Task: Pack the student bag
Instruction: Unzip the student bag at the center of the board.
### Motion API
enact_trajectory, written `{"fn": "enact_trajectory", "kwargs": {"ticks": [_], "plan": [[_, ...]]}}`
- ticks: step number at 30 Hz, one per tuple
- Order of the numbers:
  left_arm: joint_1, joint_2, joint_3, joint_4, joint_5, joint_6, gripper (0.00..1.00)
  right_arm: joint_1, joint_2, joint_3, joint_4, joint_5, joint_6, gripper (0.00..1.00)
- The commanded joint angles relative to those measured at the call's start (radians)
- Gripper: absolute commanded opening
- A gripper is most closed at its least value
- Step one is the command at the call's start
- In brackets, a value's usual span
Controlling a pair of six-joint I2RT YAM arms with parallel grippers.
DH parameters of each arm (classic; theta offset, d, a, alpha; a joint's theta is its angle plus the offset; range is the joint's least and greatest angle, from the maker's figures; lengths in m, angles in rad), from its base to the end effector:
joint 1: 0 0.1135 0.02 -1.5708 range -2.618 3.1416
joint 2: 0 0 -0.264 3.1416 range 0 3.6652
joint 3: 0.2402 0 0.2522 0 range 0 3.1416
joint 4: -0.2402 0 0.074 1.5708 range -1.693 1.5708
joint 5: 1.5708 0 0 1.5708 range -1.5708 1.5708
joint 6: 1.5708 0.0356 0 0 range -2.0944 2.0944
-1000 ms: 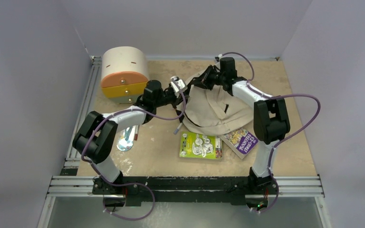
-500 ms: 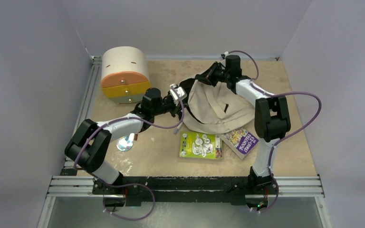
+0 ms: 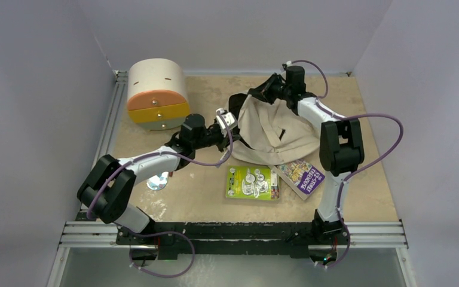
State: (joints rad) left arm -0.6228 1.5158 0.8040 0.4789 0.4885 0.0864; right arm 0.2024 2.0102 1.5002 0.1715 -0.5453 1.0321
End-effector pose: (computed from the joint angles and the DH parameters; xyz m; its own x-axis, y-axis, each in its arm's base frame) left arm 0.2605 -0.2077 0.2382 -0.1103 0.1730 -0.9787 0.8989 0.4376 -0.0239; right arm 0.4605 0.1133 0.2505 -0.7258 0.6003 -0.3361 -0.0548 0.4365 0.8980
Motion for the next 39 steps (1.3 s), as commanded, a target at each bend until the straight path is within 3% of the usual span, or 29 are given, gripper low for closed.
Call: {"fn": "enact_trajectory", "kwargs": {"ticks": [1,16,29,35,39], "plan": [[-0.032,-0.029,0.004,0.008,0.024,-0.036,0.00,-0.024,-0.006,0.052,0.097,0.082,0.020,0.00],[-0.113,0.059,0.057,0.042,-0.002,-0.049,0.00,-0.060,0.005,0.039,0.187,0.136,0.093,0.00],[-0.123,0.070,0.045,0.047,-0.052,-0.036,0.00,-0.175,-0.014,-0.035,0.284,0.123,0.126,0.00],[-0.123,0.073,-0.007,0.067,-0.114,-0.053,0.00,-0.181,0.007,0.008,0.192,-0.027,-0.058,0.26],[-0.123,0.068,-0.060,0.118,-0.159,-0.078,0.00,-0.179,-0.044,-0.014,0.094,-0.002,-0.200,0.37]]}}
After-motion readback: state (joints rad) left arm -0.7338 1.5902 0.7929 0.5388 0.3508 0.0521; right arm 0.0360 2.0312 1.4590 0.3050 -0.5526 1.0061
